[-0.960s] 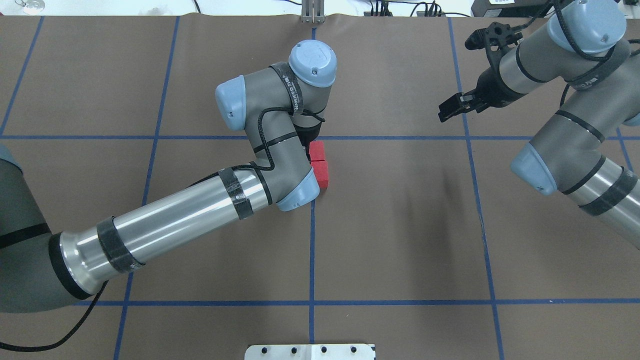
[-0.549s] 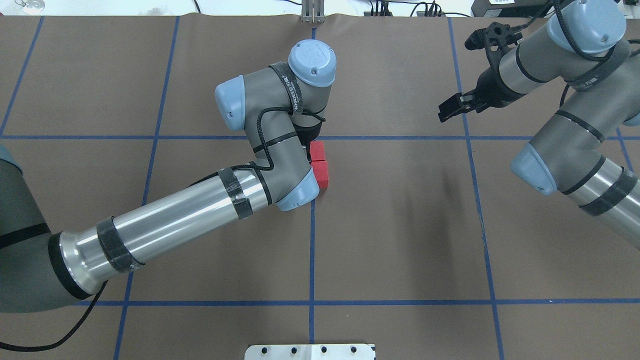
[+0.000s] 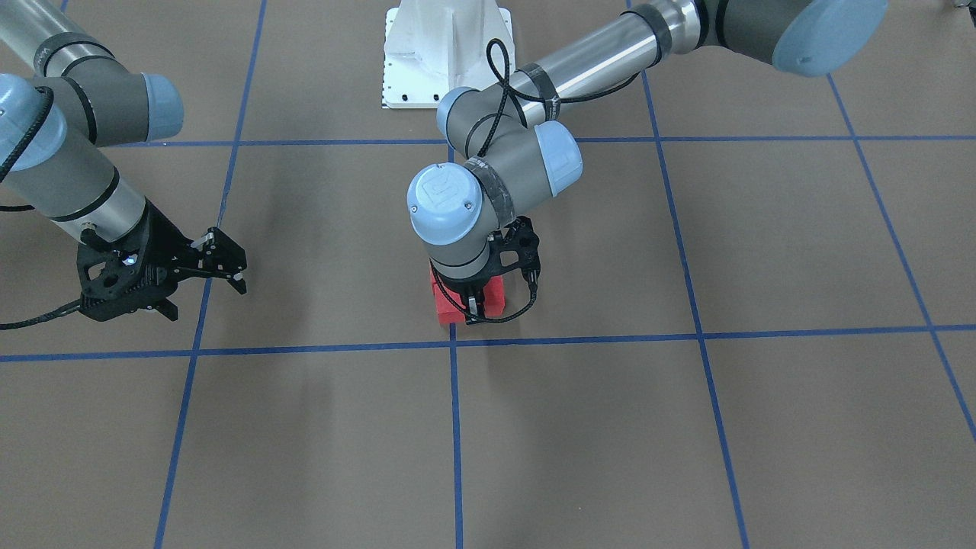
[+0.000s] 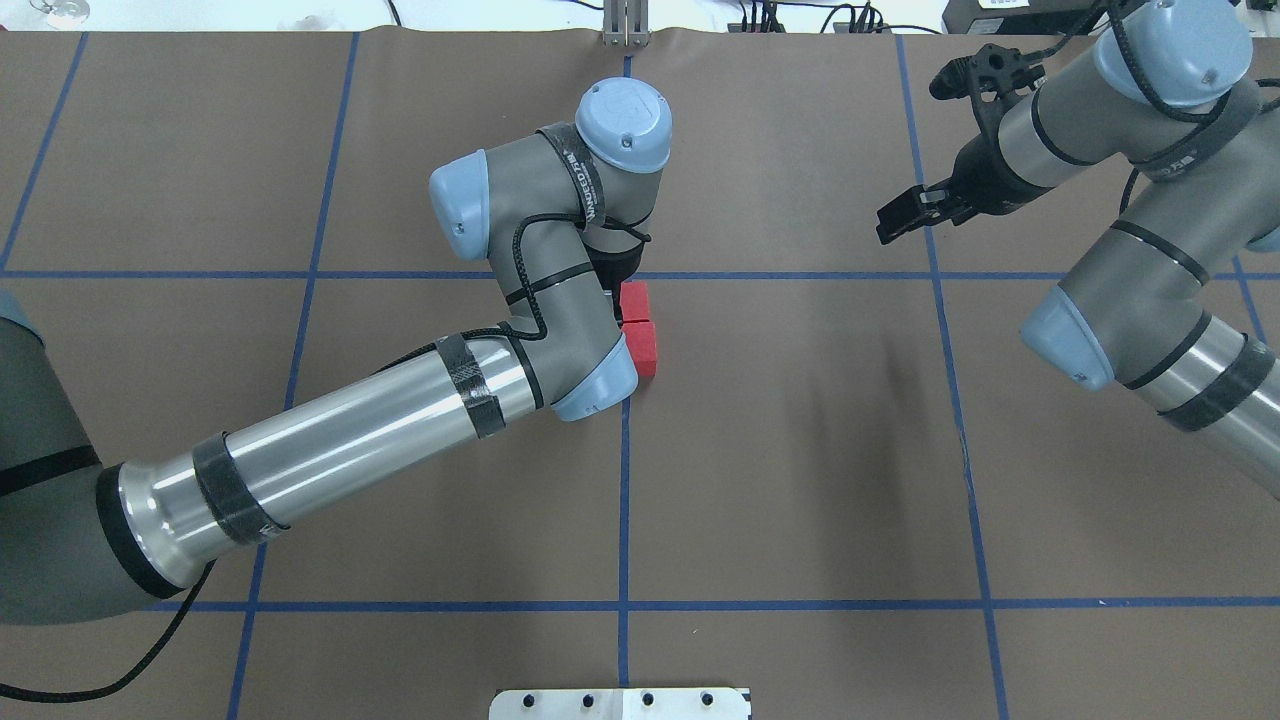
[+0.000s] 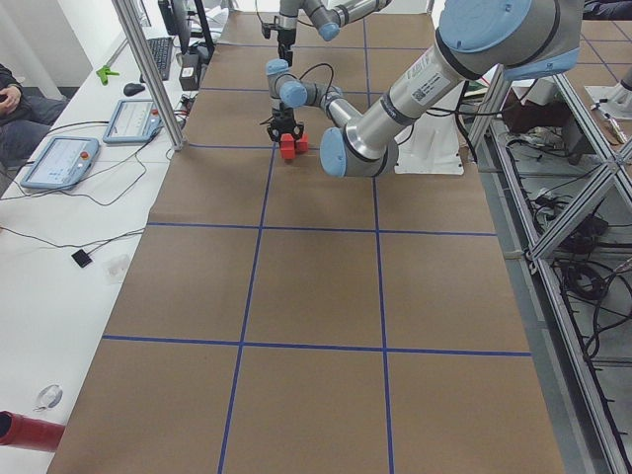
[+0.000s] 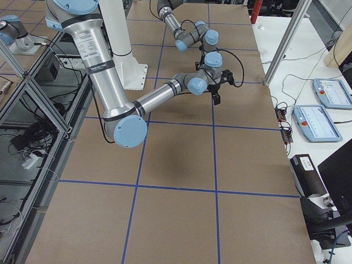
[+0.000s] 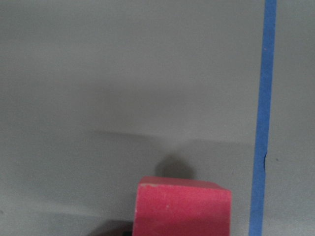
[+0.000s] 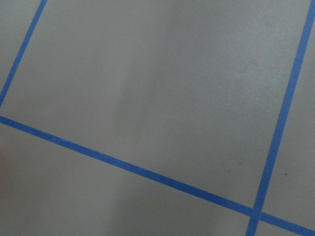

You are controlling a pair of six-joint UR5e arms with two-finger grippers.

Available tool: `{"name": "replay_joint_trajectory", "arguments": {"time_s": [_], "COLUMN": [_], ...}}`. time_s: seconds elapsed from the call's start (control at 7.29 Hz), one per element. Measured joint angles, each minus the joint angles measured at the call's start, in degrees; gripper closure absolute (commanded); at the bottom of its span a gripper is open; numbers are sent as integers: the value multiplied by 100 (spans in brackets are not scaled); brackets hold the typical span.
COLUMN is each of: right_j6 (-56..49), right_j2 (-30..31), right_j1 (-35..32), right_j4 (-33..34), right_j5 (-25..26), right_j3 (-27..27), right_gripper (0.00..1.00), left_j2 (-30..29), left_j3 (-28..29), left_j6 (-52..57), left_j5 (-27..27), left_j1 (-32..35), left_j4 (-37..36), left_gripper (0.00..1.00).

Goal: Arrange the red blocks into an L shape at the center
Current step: 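Lower the red cube beside the farther cube of the pair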

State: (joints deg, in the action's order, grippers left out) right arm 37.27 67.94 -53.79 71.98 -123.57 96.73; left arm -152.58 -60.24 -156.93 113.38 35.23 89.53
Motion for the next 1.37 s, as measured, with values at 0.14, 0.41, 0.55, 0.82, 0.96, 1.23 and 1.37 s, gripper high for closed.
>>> {"name": "replay_joint_trajectory", "arguments": {"time_s": [0.14, 0.41, 0.55, 0.82, 0.96, 1.23, 1.37], "right_j6": [0, 0, 0, 0, 0, 0, 0], "right_j2": [0, 0, 0, 0, 0, 0, 0], "right_j1": [0, 0, 0, 0, 0, 0, 0], "right_j4": [0, 0, 0, 0, 0, 0, 2], "right_j5": [0, 0, 0, 0, 0, 0, 2], "right_j3": [1, 7, 7, 11, 11, 8, 5], "right_gripper": [1, 1, 1, 1, 1, 1, 1], "left_j2": [0, 0, 0, -1, -3, -1, 0], "left_j3": [-2, -4, -5, -11, -16, -21, -22], "left_j6": [1, -5, -9, -18, -17, -4, 12], "left_j5": [0, 0, 0, 0, 0, 0, 0], "left_j1": [0, -6, -6, -7, -7, -7, -7], "left_j4": [2, 1, -3, -5, -6, -6, -14], "left_gripper": [54, 42, 38, 35, 34, 0, 0]}}
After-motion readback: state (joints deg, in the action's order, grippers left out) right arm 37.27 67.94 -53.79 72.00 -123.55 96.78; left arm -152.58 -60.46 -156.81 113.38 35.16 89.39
